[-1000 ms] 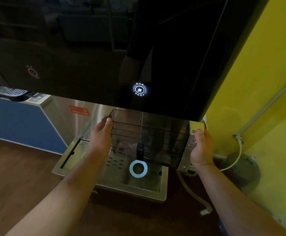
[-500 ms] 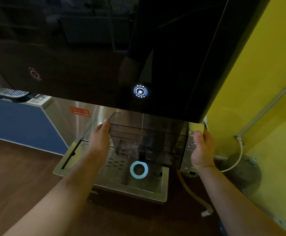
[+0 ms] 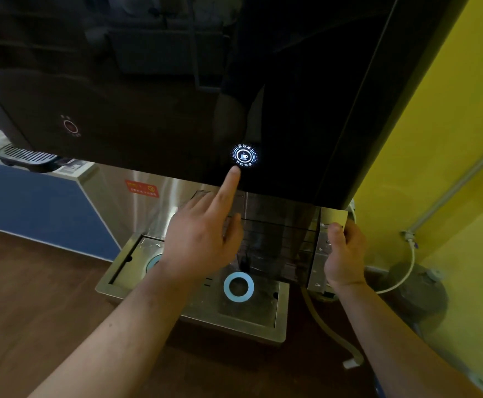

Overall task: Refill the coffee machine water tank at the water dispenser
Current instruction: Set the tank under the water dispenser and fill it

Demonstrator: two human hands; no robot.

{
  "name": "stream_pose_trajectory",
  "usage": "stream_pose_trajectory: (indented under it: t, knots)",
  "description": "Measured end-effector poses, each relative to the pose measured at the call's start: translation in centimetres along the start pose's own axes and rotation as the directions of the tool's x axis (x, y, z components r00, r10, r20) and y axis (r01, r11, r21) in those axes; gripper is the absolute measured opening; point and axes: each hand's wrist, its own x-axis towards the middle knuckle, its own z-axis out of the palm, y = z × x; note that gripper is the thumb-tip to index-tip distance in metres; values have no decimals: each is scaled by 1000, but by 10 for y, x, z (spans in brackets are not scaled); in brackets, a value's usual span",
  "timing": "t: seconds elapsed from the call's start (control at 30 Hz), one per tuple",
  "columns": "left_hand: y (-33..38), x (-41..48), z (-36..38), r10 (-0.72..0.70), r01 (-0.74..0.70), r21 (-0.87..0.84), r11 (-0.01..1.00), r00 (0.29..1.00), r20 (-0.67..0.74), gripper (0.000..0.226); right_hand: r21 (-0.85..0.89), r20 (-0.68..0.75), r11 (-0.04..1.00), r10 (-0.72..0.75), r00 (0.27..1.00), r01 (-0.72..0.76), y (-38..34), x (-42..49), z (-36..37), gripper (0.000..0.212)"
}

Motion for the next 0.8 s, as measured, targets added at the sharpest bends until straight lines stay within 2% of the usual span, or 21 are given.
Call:
stream_pose_trajectory:
  t: [0.07, 0.33, 0.4, 0.47, 0.53, 0.57, 0.6, 0.63, 0.7, 0.77, 0.8]
  knots:
    - [2, 6, 1, 39, -39, 26, 999, 999, 11, 68, 3, -7, 1000, 4, 1000, -4, -2, -1, 0, 26]
    - [0, 17, 5, -6, 3, 87, 996, 999, 41, 72, -18, -11, 999, 41, 999, -41, 0, -1, -5, 27]
    - [-1, 16, 6, 22, -23, 52, 998, 999, 23, 70, -14, -10, 999, 41, 999, -41, 0, -1, -5, 26]
    - [-4, 14, 7, 60, -61, -54, 997, 998, -16, 63, -15, -17, 999, 30, 999, -31, -1, -1, -6, 26]
    - [-10, 7, 9, -31, 10, -185, 983, 993, -113, 50, -18, -23, 1000, 24, 999, -25, -2, -1, -6, 26]
    - [-15, -2, 11, -175, 129, -244, 961, 969, -175, 42, -15, -25, 1000, 26, 999, -26, -2, -2, -6, 26]
    - [-19, -10, 13, -374, 296, -321, 900, 902, -215, 34, -12, -25, 1000, 26, 999, -27, -2, -2, -6, 27]
    - [-22, -18, 16, -574, 459, -417, 784, 793, -205, 28, -12, -23, 1000, 26, 999, -26, -2, -2, -7, 27]
    - [-29, -28, 19, -847, 694, -560, 453, 531, -27, 32, -17, -19, 1000, 25, 1000, -25, -3, -2, -8, 26]
    - [-37, -32, 18, -915, 807, -577, 125, 318, 247, 48, -19, -13, 1000, 23, 1000, -23, -4, -2, -9, 27]
    - [-41, -33, 17, -900, 822, -569, 8, 254, 354, 54, -19, -11, 1000, 19, 1000, -20, -5, -3, -9, 27]
